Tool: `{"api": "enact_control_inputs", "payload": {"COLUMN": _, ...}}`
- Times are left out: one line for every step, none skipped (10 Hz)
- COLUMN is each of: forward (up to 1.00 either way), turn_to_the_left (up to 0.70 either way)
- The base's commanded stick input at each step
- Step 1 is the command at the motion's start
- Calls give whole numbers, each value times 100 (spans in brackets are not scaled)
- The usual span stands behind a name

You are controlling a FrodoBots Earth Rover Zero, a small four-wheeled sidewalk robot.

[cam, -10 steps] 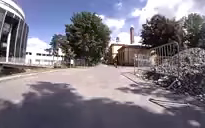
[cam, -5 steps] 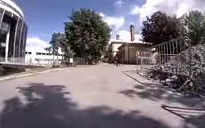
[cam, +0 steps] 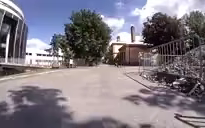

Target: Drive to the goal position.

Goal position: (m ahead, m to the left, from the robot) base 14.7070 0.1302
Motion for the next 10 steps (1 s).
{"api": "enact_control_inputs", "payload": {"forward": 50, "turn_to_the_left": 0}}
{"api": "enact_control_inputs", "payload": {"forward": 50, "turn_to_the_left": 0}}
{"api": "enact_control_inputs", "payload": {"forward": 50, "turn_to_the_left": 0}}
{"api": "enact_control_inputs", "payload": {"forward": 50, "turn_to_the_left": 0}}
{"api": "enact_control_inputs", "payload": {"forward": 50, "turn_to_the_left": 0}}
{"api": "enact_control_inputs", "payload": {"forward": 50, "turn_to_the_left": 0}}
{"api": "enact_control_inputs", "payload": {"forward": 50, "turn_to_the_left": 0}}
{"api": "enact_control_inputs", "payload": {"forward": 50, "turn_to_the_left": 0}}
{"api": "enact_control_inputs", "payload": {"forward": 50, "turn_to_the_left": 0}}
{"api": "enact_control_inputs", "payload": {"forward": 50, "turn_to_the_left": 0}}
